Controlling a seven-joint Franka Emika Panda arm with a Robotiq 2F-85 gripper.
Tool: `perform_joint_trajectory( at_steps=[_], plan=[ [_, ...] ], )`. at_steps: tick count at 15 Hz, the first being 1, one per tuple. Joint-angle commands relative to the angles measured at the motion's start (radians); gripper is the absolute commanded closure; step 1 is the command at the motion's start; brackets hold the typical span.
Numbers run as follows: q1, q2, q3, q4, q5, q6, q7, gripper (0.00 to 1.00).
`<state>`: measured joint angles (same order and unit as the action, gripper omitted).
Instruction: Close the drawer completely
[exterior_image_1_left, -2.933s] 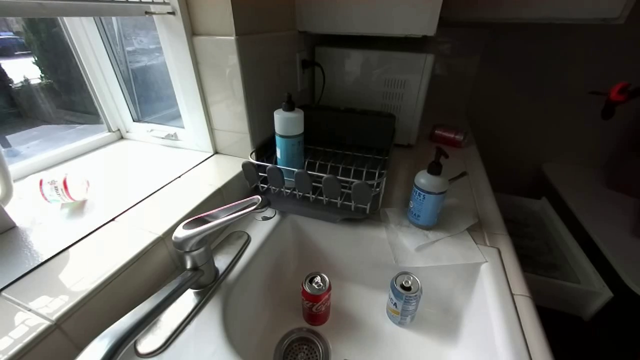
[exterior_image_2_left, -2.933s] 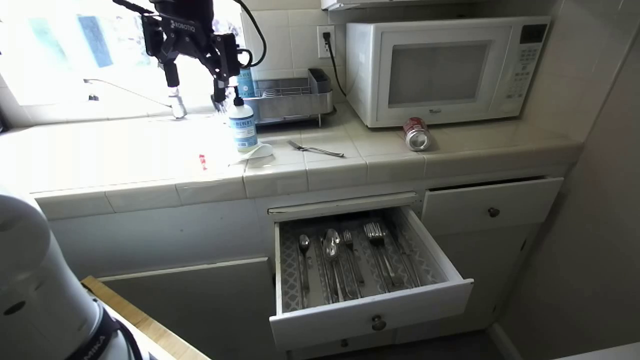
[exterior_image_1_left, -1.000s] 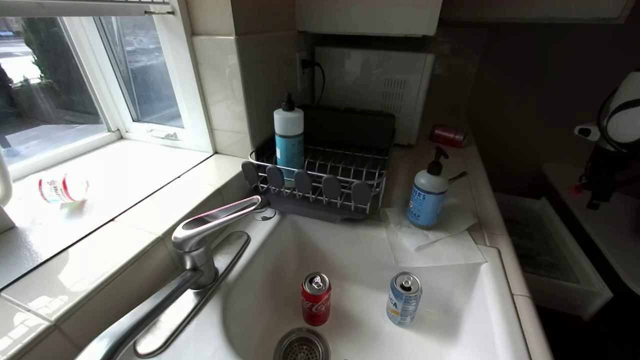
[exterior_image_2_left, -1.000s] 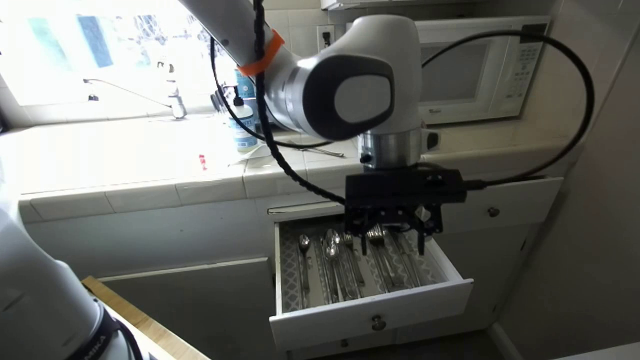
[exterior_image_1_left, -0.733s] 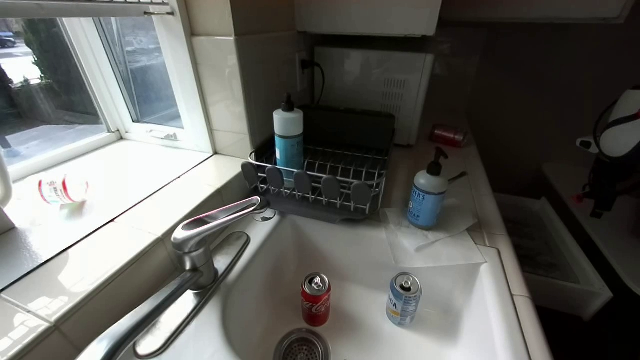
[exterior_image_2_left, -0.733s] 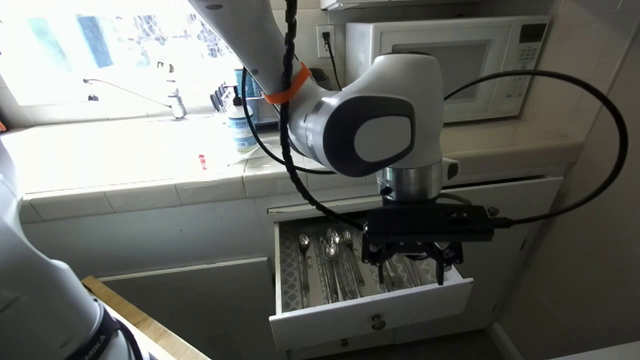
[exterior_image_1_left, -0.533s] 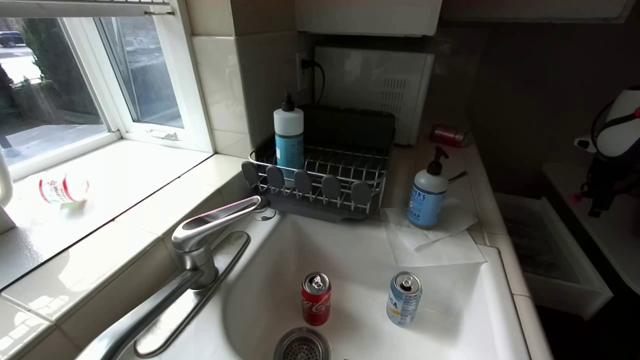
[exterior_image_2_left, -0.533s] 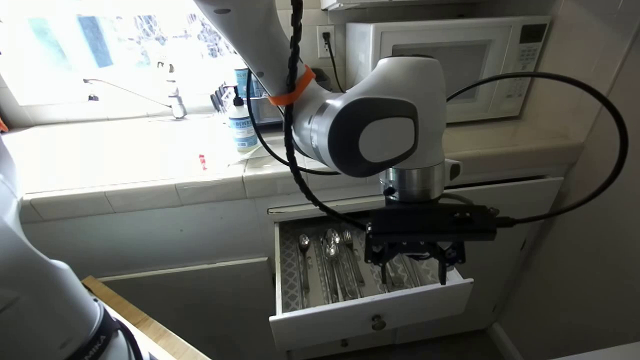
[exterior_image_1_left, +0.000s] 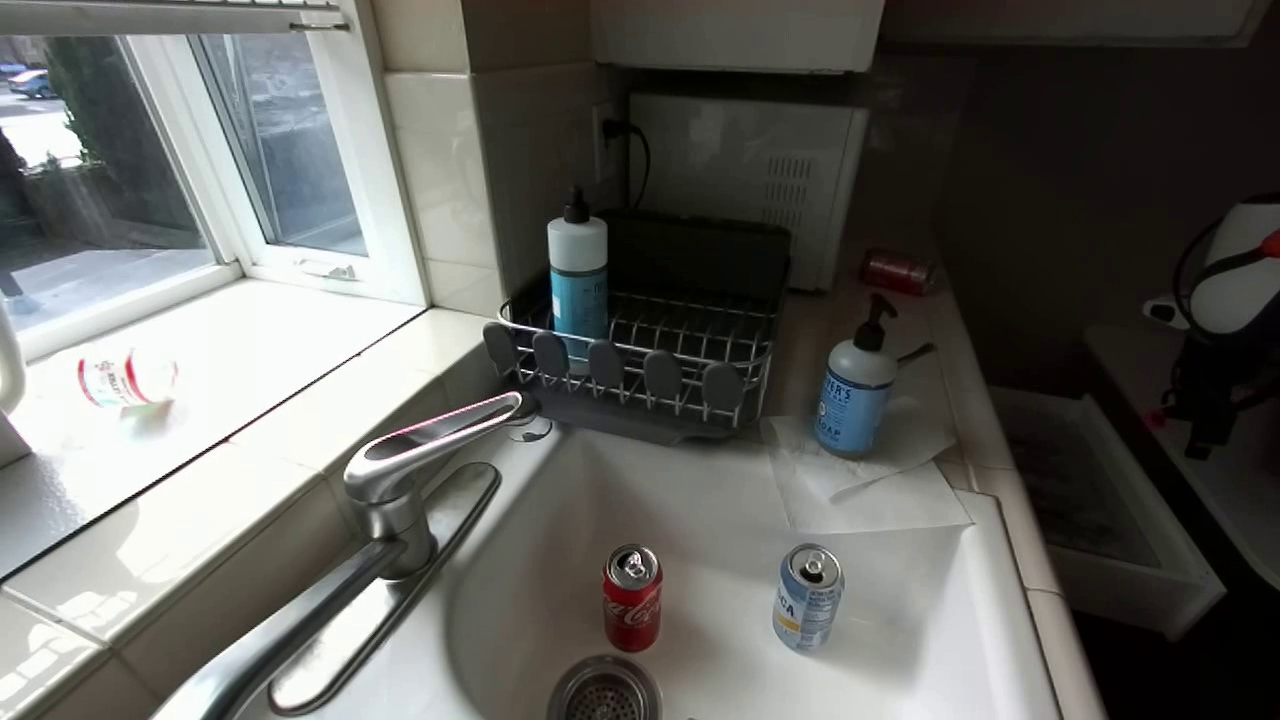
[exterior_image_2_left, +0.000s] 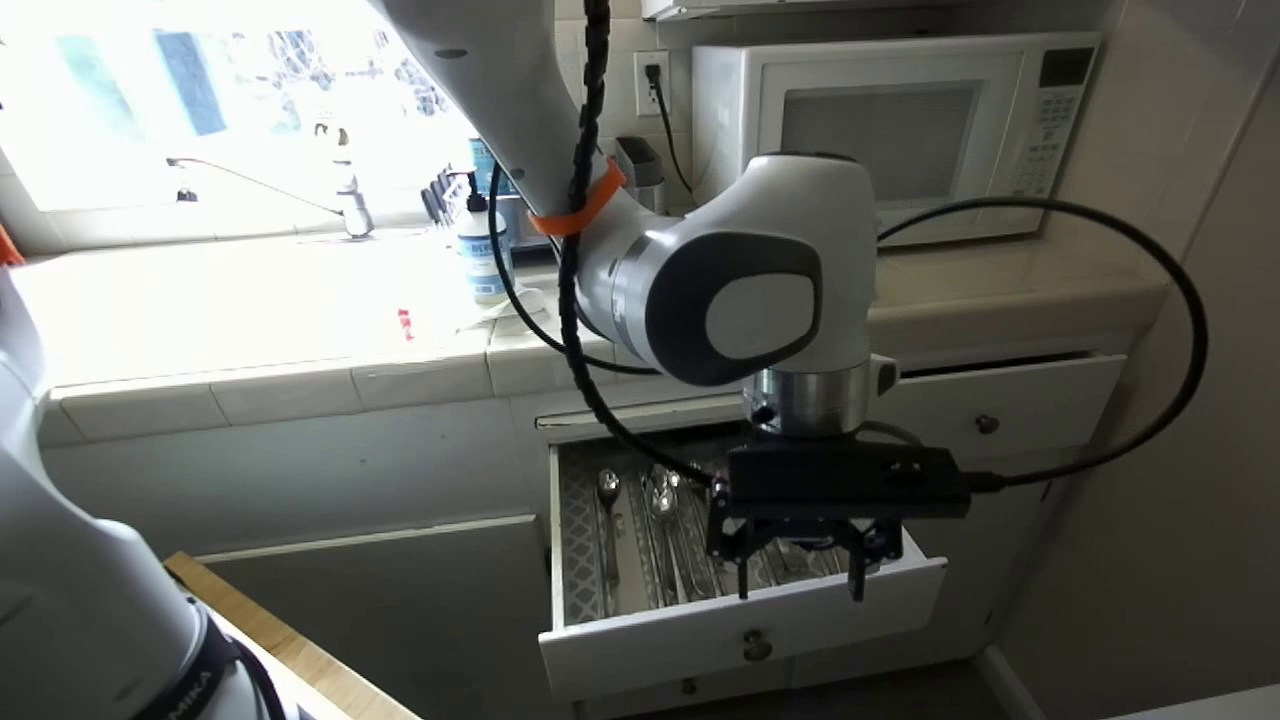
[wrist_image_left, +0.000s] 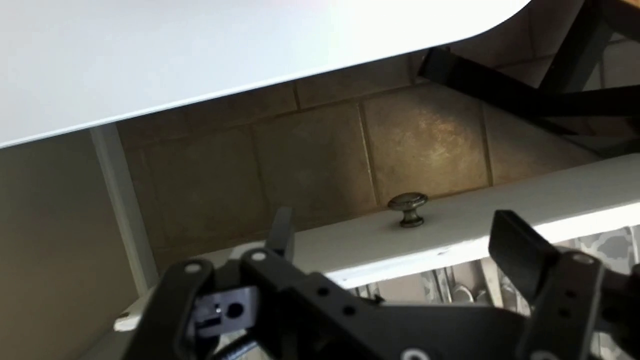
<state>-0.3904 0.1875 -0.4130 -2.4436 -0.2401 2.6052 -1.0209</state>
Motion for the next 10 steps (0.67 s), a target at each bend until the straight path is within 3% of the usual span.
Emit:
perform_joint_trajectory(
  at_steps=[1, 10],
  plan=[
    [-0.056, 0.067, 0.028, 0.001, 0.030, -0.005, -0.074, 0.00],
    [-0.253, 0.131, 0.222, 0.007, 0.456, 0.027, -0.553, 0.00]
  ],
)
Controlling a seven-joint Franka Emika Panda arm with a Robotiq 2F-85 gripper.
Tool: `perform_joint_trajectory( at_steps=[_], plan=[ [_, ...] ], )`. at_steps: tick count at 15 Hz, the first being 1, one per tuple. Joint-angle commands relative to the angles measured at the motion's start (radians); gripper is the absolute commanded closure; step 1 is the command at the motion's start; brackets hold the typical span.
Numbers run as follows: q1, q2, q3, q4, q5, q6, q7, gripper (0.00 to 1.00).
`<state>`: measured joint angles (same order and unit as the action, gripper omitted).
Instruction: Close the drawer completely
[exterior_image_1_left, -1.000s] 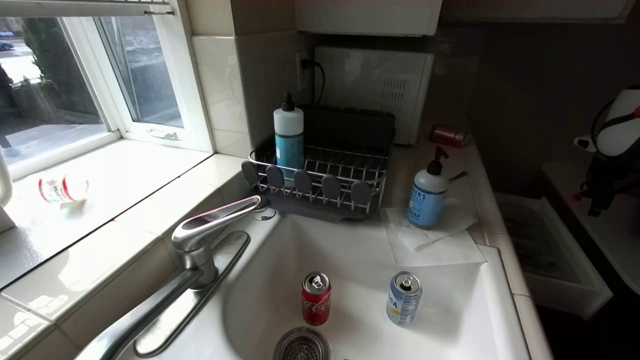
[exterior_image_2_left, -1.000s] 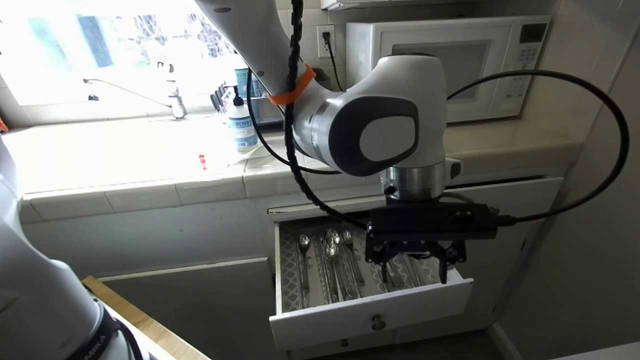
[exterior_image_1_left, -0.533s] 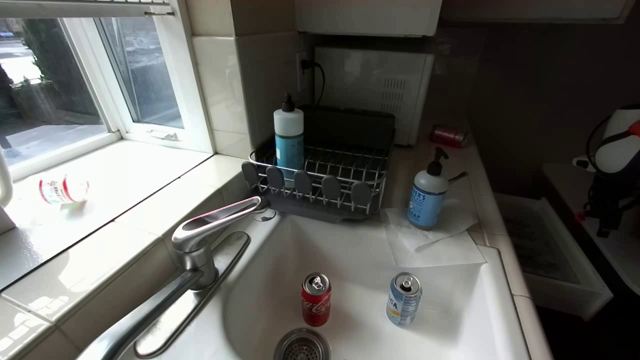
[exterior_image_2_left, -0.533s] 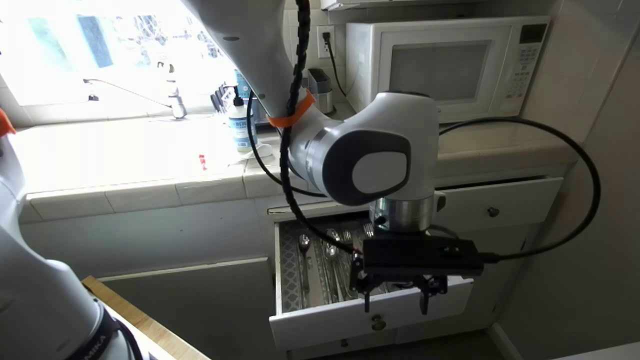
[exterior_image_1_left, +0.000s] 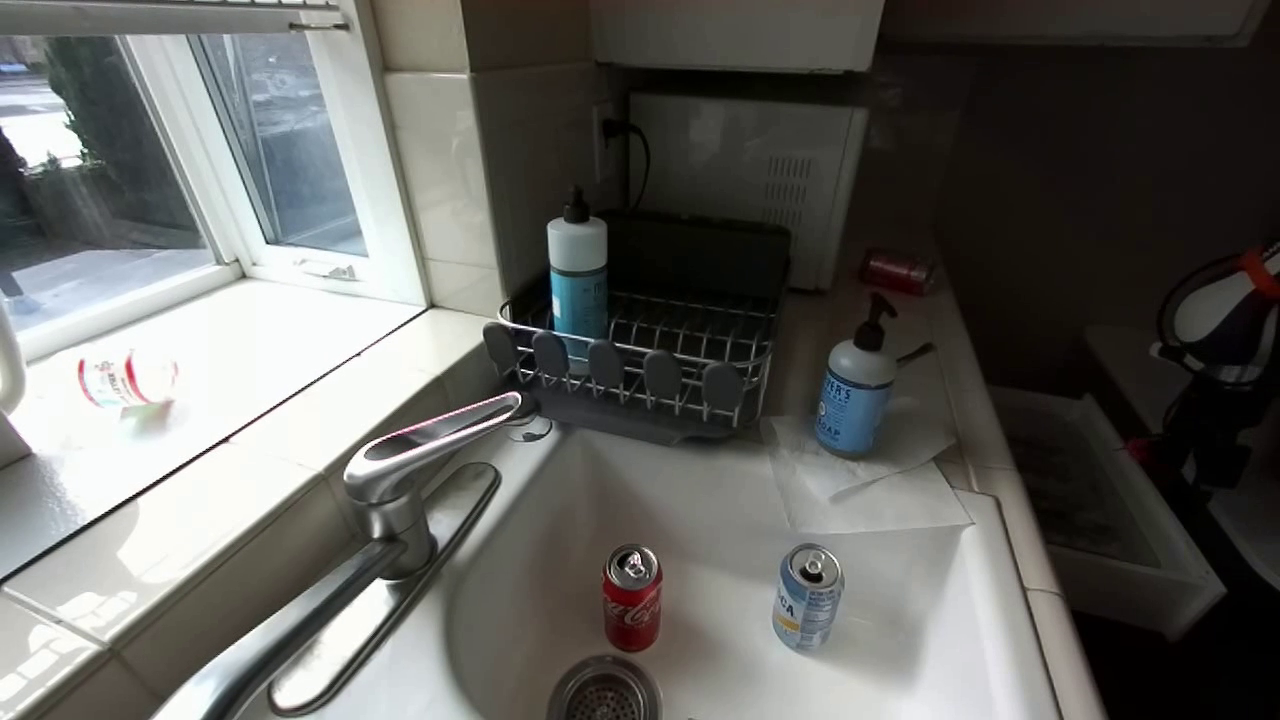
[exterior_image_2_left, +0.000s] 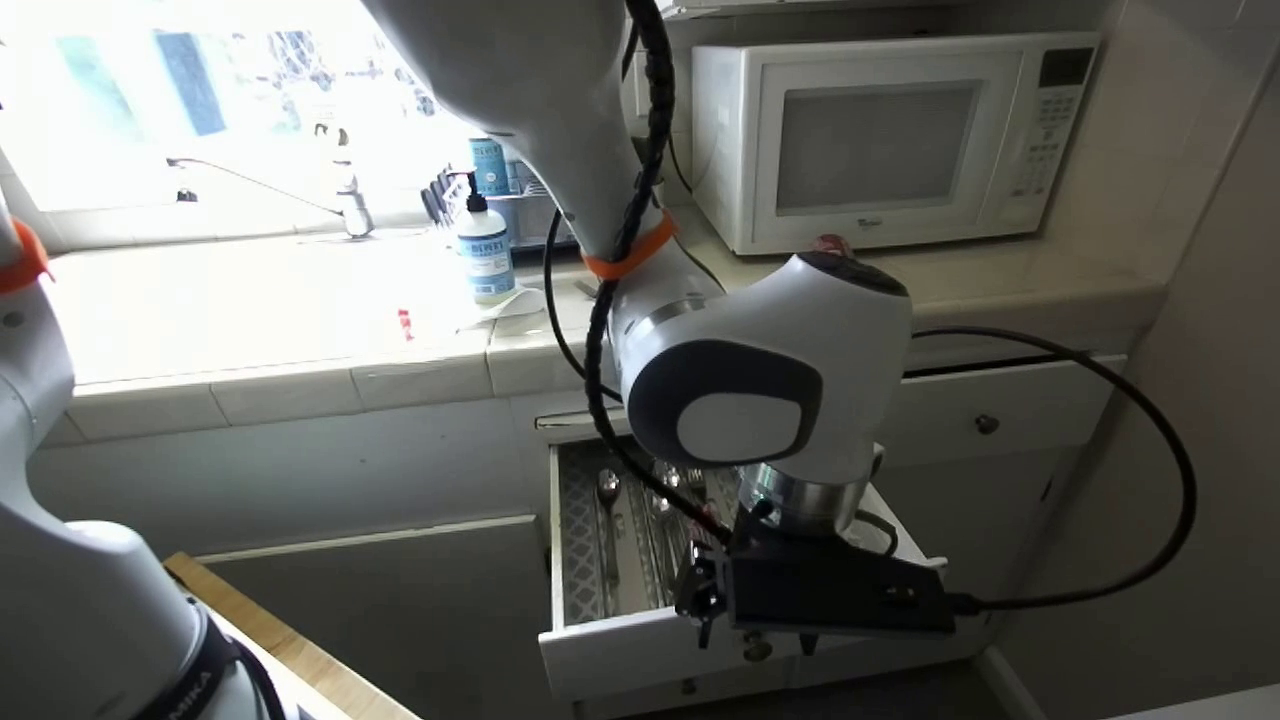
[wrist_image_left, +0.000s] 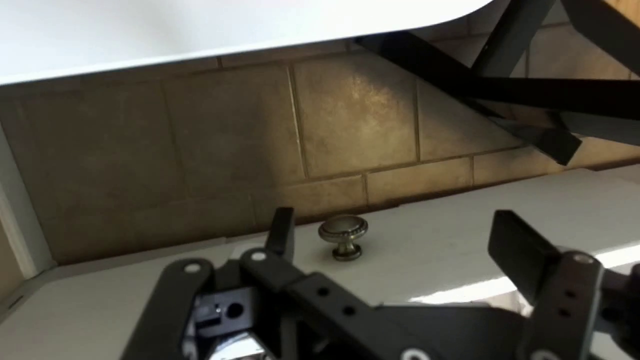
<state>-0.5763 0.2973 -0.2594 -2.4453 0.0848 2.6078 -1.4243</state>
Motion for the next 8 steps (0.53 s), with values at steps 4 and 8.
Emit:
perform_joint_trajectory(
  at_steps=[4, 8],
  plan=[
    [-0.130, 0.045, 0.136, 0.031, 0.304, 0.017, -0.336, 0.00],
    [-0.156, 0.059, 0.154, 0.043, 0.385, 0.027, -0.439, 0.00]
  ],
)
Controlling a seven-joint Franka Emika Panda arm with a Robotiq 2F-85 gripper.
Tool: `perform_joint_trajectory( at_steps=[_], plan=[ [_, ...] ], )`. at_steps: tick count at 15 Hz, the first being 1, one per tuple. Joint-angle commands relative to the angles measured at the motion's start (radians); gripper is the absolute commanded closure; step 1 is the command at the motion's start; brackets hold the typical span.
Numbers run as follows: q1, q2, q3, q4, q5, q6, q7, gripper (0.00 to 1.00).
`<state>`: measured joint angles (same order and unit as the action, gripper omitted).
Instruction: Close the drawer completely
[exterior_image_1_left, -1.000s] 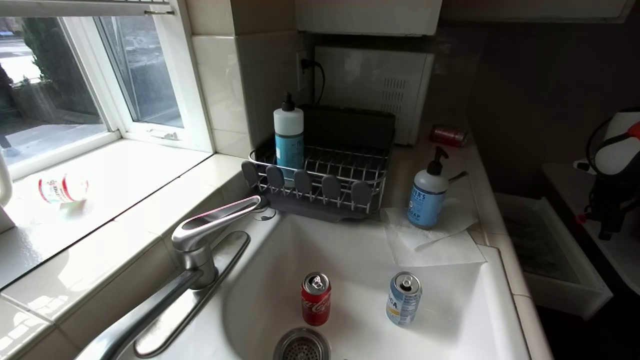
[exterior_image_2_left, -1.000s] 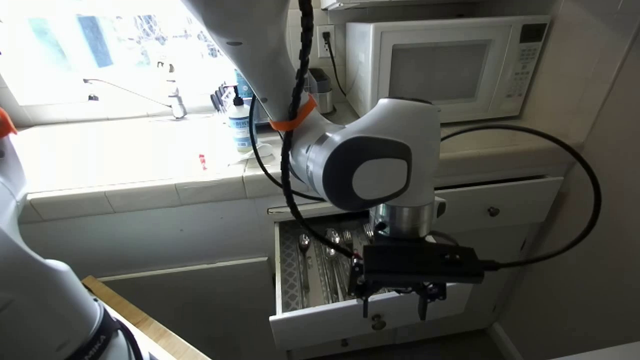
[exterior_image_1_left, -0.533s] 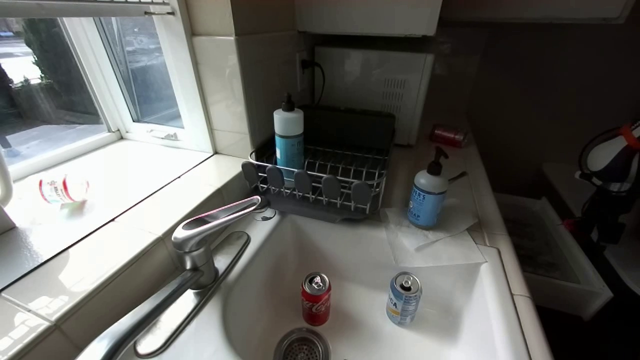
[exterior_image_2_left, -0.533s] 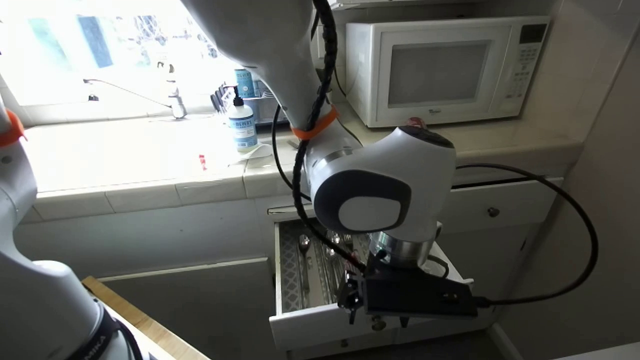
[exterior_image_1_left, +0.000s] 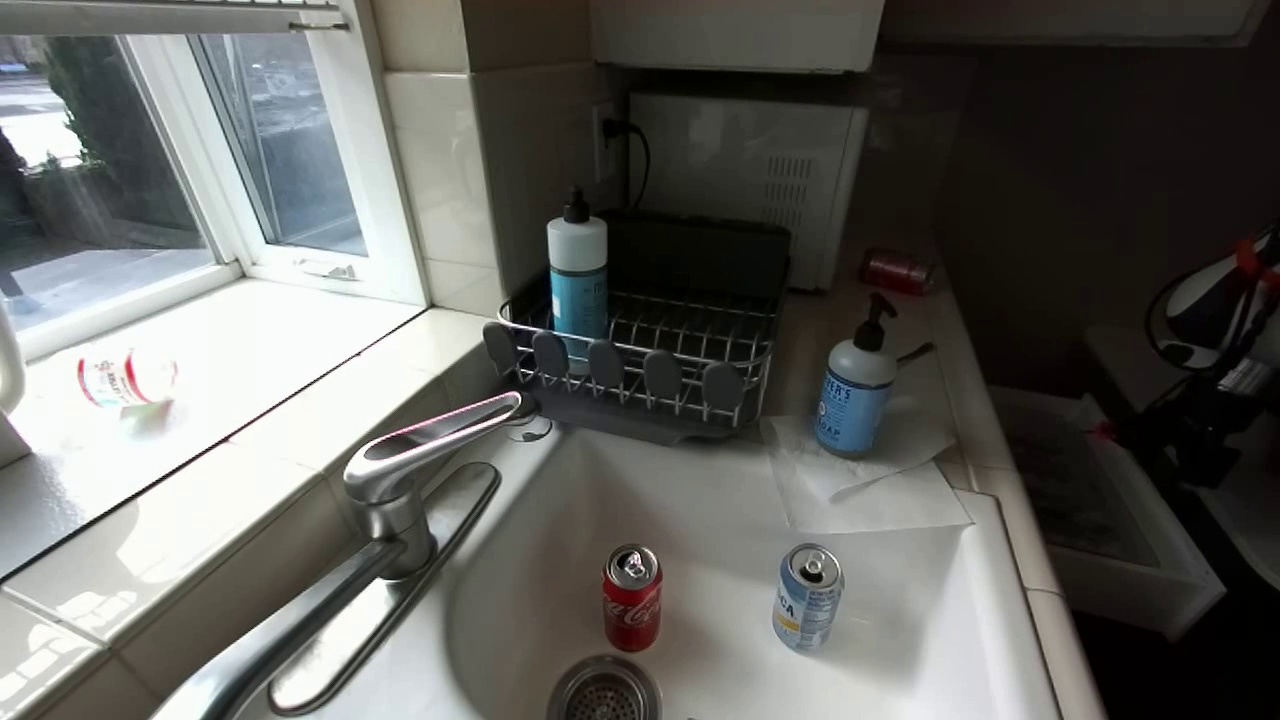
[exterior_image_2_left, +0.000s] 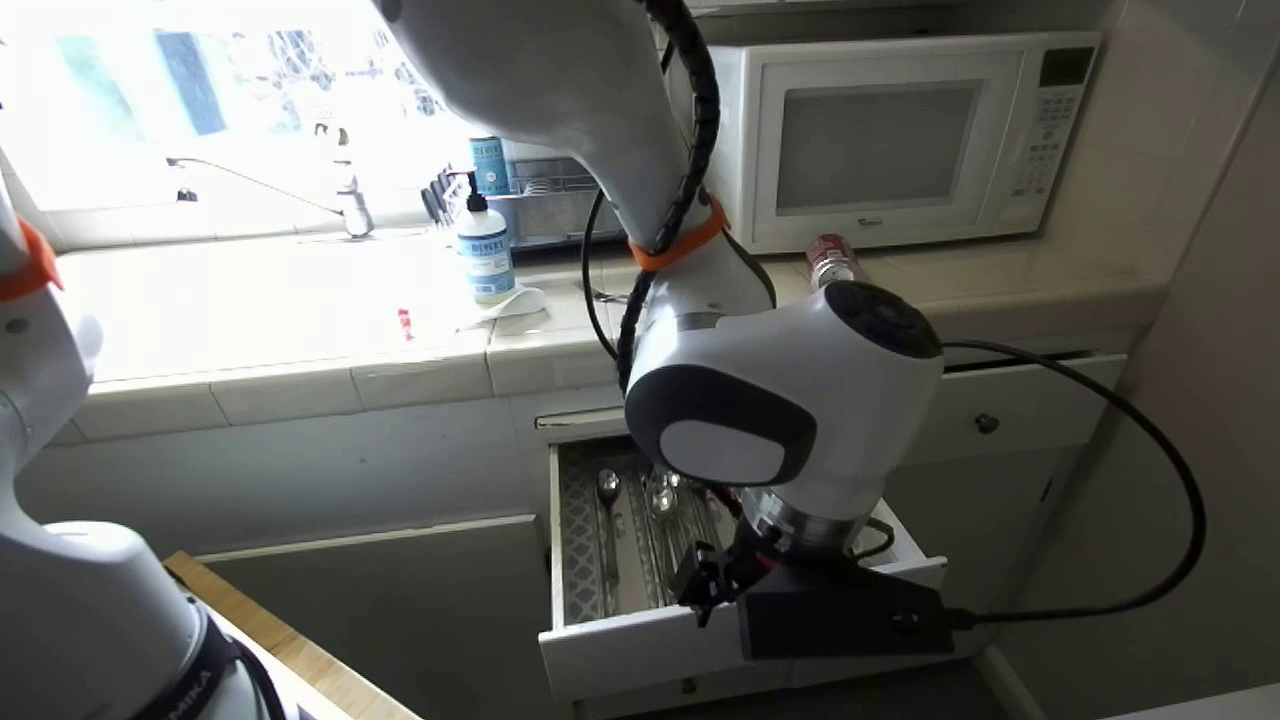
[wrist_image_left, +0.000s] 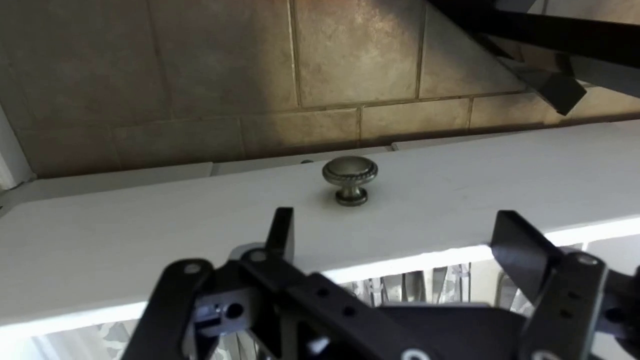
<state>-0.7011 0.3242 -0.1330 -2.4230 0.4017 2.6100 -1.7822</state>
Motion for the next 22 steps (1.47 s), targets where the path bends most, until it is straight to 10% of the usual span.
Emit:
perform_joint_trajectory(
  at_steps=[1, 22],
  plan=[
    [-0.036, 0.035, 0.029, 0.023, 0.083, 0.025, -0.099, 0.00],
    [-0.072, 0.039, 0.103, -0.031, 0.458, -0.003, -0.449, 0.00]
  ],
)
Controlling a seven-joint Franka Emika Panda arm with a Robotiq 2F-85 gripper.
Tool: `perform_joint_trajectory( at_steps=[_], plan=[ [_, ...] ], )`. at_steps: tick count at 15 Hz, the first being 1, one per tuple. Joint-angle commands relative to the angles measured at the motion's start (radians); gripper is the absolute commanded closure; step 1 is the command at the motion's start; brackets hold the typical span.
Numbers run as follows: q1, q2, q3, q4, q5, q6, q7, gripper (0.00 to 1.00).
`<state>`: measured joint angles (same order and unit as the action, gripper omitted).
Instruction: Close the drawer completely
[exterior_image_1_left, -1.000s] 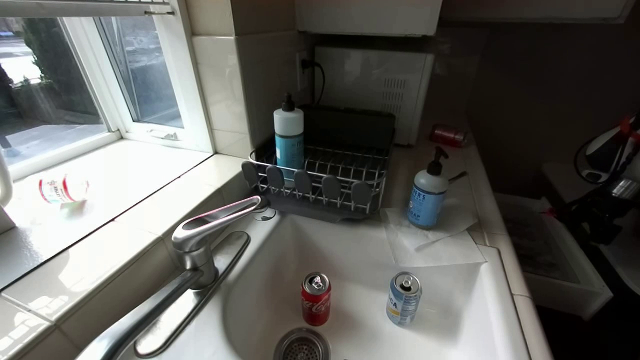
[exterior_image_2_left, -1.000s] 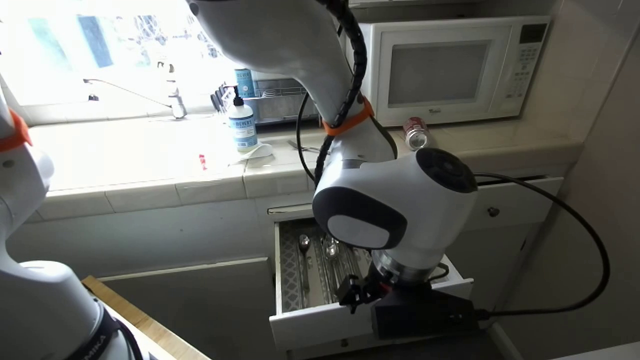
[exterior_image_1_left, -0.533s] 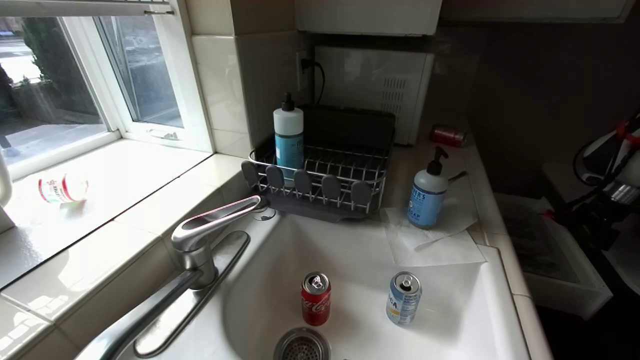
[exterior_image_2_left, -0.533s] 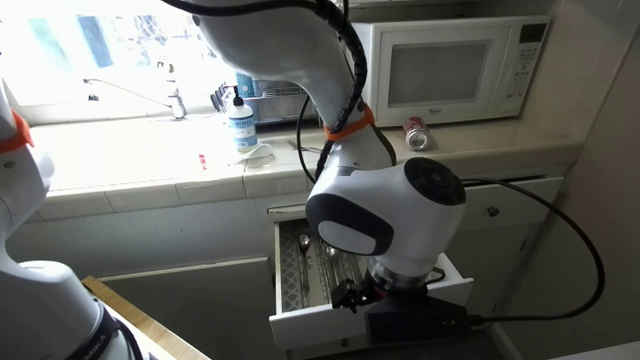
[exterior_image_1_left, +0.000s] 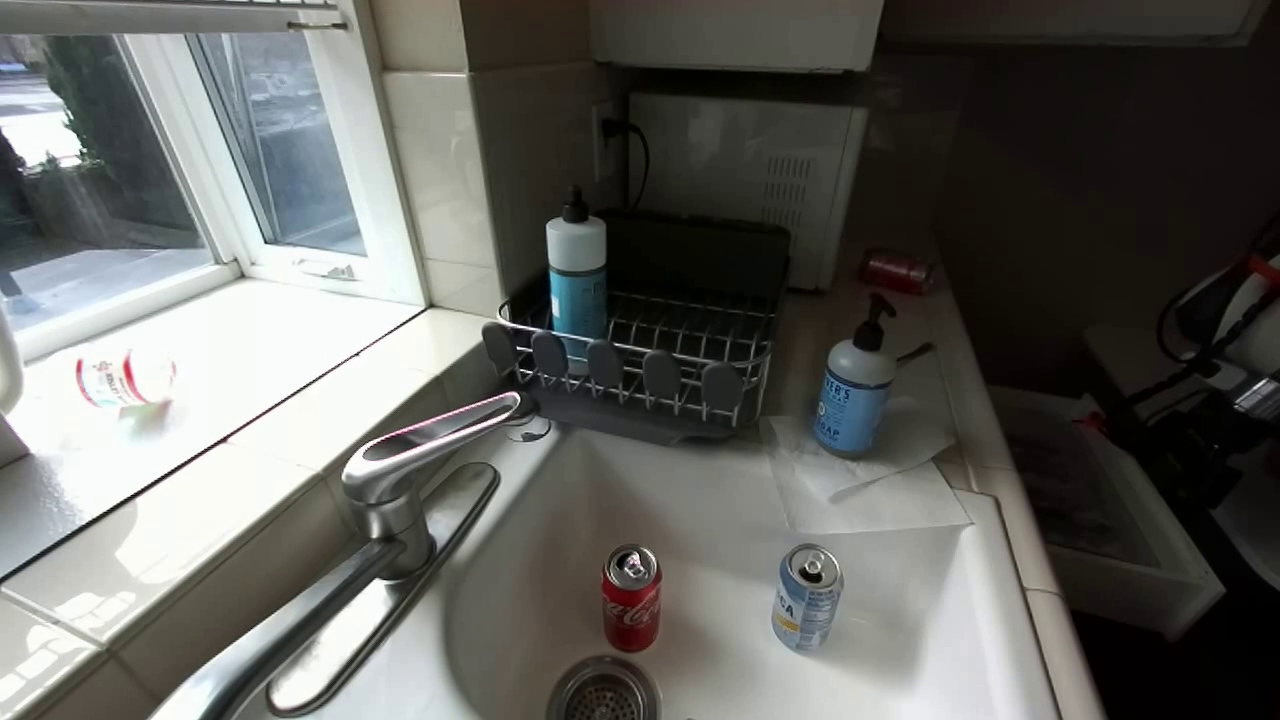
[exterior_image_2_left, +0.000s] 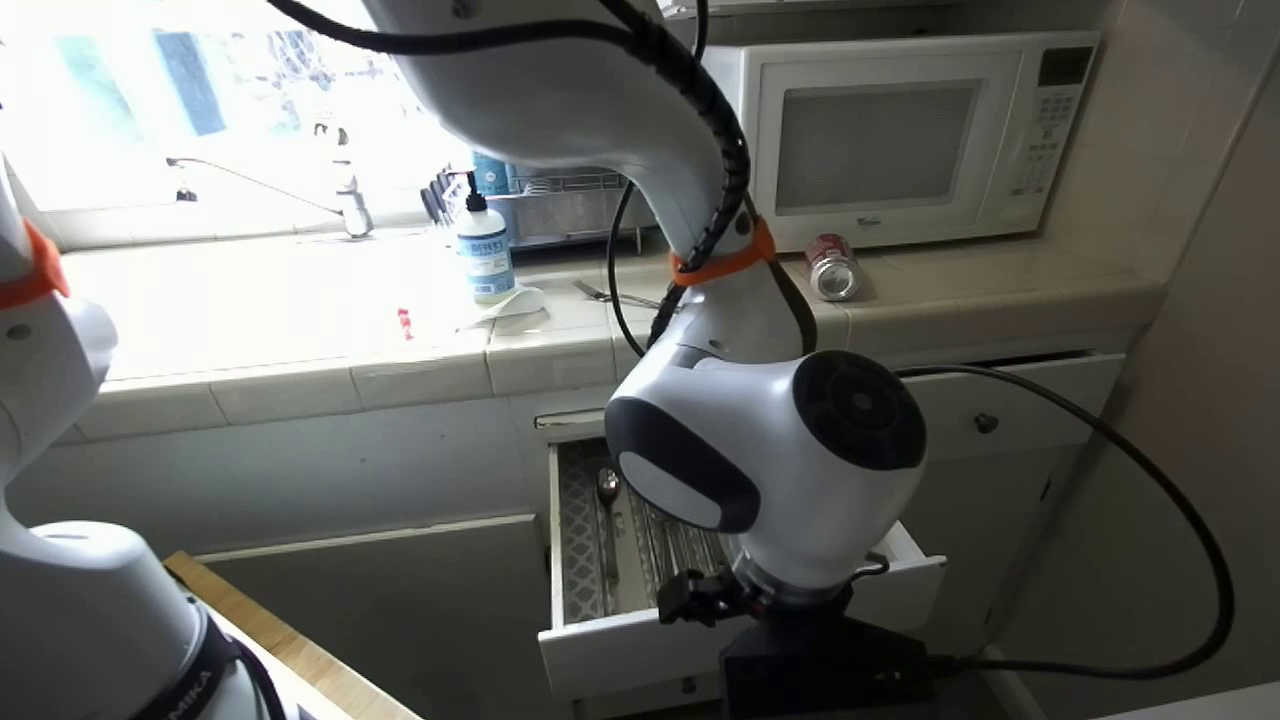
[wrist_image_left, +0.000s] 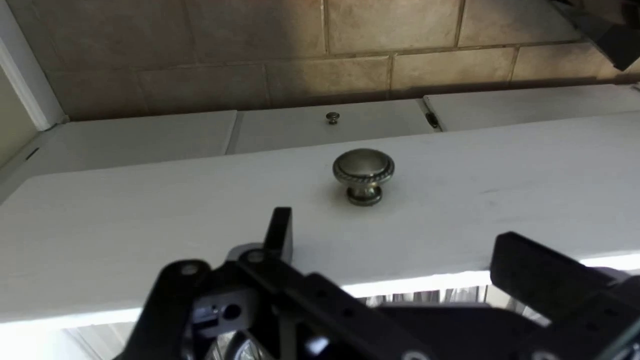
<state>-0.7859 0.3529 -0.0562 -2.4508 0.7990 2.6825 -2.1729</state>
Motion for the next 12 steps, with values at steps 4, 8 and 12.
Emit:
perform_joint_trajectory(
  at_steps=[4, 8, 12],
  plan=[
    [0.026, 0.004, 0.018, -0.012, 0.074, -0.109, -0.088, 0.00],
    [0.030, -0.009, 0.009, -0.012, 0.081, -0.152, -0.094, 0.00],
    [0.039, -0.012, -0.006, -0.010, 0.077, -0.172, -0.099, 0.00]
  ],
)
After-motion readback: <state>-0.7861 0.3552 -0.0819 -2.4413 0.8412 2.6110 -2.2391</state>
